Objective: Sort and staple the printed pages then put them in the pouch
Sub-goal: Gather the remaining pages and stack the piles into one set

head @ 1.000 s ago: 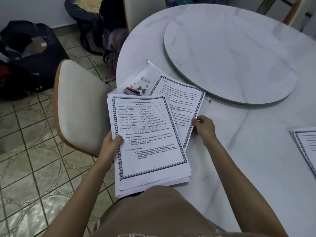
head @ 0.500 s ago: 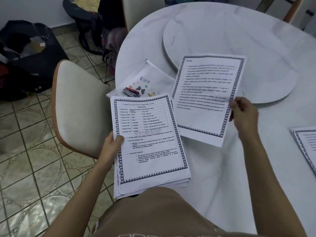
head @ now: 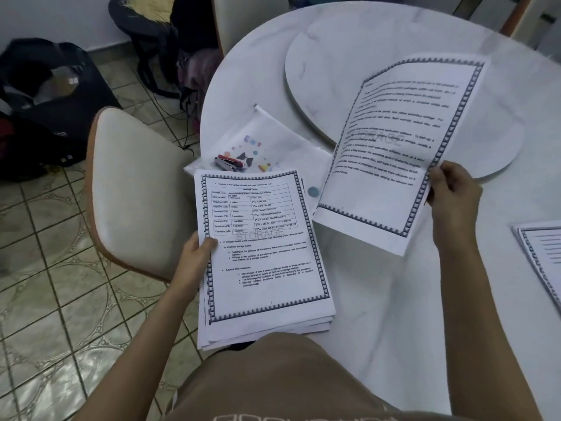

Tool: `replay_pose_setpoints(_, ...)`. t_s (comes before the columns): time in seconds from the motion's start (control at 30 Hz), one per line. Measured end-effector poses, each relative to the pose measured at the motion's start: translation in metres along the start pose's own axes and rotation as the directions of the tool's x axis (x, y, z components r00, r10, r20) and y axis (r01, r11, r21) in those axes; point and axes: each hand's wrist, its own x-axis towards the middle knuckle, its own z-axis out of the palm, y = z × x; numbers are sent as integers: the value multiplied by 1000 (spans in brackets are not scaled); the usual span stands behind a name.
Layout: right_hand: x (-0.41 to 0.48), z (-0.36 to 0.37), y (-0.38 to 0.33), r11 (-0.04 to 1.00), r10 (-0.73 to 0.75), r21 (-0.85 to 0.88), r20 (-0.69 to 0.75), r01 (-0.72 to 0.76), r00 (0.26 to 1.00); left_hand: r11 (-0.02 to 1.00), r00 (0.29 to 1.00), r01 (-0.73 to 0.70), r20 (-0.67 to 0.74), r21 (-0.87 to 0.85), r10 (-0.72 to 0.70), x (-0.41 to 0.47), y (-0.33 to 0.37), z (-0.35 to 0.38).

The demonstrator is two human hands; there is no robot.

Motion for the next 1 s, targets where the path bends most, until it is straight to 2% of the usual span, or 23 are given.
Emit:
replay_pose_setpoints(0.23,3,0,-10,991,-7,132,26,3,1000,1000,1000,-4,-10,-3,4,-1,0,3)
replay_pose_setpoints(0.4,-10,24,27,992,107,-77,150,-97,983,1000,1000,3,6,-14,-3,1,2,6)
replay_pose_setpoints(0.57,-46,58,57,942,254,-298,330,-155,909,999,1000,28,12,-44,-28,5,2,6)
replay_pose_setpoints(0.7,-74,84,67,925,291,-358,445,-130,847,999,1000,4,24,-39,-3,3,2,7)
replay_pose_setpoints(0.87,-72,85,68,936,262,-330,421,-123,868,1000,999,-23,22,3,23,3,3,2)
replay_pose_setpoints(1.0,-66,68,65,935,293,-322,466,-148,835,1000,1000,-20,19,23,19,6,3,3)
